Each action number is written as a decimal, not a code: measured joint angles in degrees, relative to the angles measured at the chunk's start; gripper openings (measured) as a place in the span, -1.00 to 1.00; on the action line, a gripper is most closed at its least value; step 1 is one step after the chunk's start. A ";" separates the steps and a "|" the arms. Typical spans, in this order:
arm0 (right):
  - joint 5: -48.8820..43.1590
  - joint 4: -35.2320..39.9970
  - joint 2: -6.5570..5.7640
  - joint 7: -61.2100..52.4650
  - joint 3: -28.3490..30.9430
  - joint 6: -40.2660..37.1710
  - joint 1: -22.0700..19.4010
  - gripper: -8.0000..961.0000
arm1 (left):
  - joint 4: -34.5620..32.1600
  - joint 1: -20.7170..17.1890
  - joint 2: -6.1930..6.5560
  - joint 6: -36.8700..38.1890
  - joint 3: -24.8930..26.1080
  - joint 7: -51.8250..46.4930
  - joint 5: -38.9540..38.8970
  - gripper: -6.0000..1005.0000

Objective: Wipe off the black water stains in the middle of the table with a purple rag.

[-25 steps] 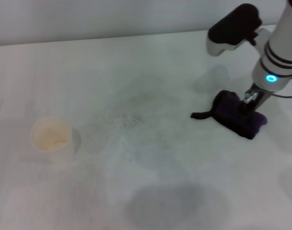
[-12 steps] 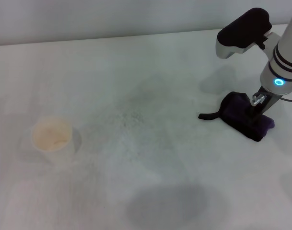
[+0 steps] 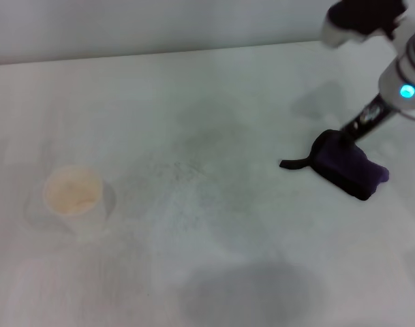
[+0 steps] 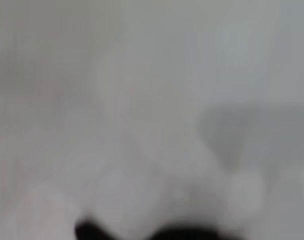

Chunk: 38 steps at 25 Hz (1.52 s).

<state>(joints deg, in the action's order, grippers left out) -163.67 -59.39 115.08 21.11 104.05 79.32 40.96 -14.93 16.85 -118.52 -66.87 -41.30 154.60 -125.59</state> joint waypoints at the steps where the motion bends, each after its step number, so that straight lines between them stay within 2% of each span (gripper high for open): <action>1: 1.00 -1.18 0.10 1.18 1.72 -1.44 -0.85 -0.30 | 0.10 0.05 -0.04 0.00 0.00 0.00 0.00 0.75; 6: 9.53 -2.34 -0.19 7.01 7.15 -9.51 -3.64 -0.10 | 0.22 0.64 -0.28 -0.06 -0.14 0.00 0.05 0.75; 13: 19.79 -2.64 -0.16 19.20 13.90 -22.95 -9.44 -0.10 | 2.37 2.47 -0.39 2.14 -0.27 0.06 0.11 0.75; 16: 31.30 -1.68 -0.11 29.59 17.62 -30.22 -13.42 -0.10 | 3.13 2.45 -0.63 1.89 -0.25 0.07 -0.16 0.75; 19: 51.21 3.35 -0.33 46.39 22.76 -34.65 -16.91 -0.10 | 5.05 3.03 -0.64 1.92 -0.01 0.09 -0.36 0.75; 23: 74.39 15.32 -1.12 68.27 32.01 -32.57 -17.89 -0.10 | 5.86 3.04 -0.80 1.14 0.30 0.05 -0.60 0.75; 27: 87.38 24.12 -1.33 85.97 38.95 -29.02 -19.33 -0.09 | 7.56 3.59 -0.92 0.85 0.32 0.02 -1.81 0.75; 33: 103.11 33.74 -0.93 106.12 40.45 -23.87 -21.64 -0.09 | 9.16 3.65 -1.01 0.40 0.39 0.09 -5.08 0.75; 38: 110.16 40.94 -0.84 121.52 40.52 -19.09 -22.46 -0.09 | 10.47 3.80 -1.00 0.29 0.44 -0.11 -7.32 0.75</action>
<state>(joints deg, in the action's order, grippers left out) -53.50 -18.44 114.24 142.62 144.57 60.23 18.49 -4.46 20.65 -119.52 -66.58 -40.86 154.49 -132.91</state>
